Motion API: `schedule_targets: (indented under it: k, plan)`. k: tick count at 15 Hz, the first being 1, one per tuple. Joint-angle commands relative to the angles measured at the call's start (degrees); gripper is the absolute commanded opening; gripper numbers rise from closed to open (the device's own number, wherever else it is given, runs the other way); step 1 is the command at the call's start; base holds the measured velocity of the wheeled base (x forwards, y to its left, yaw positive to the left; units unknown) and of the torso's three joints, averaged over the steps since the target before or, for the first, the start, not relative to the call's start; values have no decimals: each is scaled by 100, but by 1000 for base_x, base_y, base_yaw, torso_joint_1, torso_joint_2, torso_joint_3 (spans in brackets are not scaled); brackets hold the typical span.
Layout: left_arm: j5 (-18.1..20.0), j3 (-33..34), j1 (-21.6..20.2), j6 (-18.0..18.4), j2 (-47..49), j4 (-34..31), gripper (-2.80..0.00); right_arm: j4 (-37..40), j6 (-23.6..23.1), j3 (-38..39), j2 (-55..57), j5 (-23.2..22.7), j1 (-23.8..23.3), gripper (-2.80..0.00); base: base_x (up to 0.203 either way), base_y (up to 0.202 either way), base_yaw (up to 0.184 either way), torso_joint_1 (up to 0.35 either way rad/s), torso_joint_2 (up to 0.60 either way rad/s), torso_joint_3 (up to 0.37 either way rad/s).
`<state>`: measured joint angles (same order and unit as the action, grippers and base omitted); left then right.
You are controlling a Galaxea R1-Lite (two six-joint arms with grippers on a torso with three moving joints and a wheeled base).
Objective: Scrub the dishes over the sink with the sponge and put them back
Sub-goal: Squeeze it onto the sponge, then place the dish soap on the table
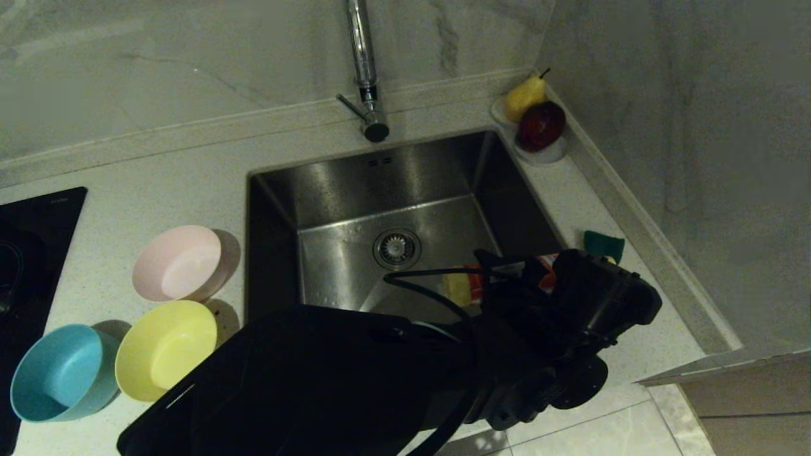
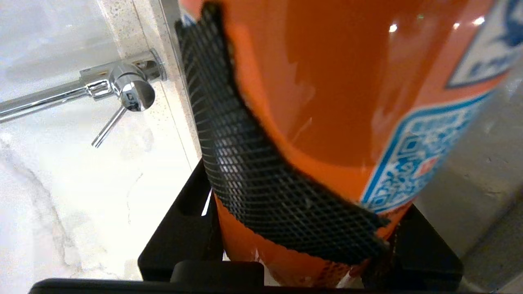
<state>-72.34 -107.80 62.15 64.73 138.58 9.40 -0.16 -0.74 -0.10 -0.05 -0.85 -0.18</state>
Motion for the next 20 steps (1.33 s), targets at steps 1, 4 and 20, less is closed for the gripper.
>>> schedule_targets:
  k: [1,4,20]
  plan:
    - [-43,-4,-1,31,-24,9,-280,-2,-5,1,5,-3,1,-280,0,0,0,0,0,0]
    - [-43,3,-1,28,-14,9,-280,-2,-5,1,5,-3,1,-280,0,0,0,0,0,0]
    - [20,5,13,-2441,-488,897,-280,-2,-5,1,5,-3,0,-280,0,0,0,0,0,0]
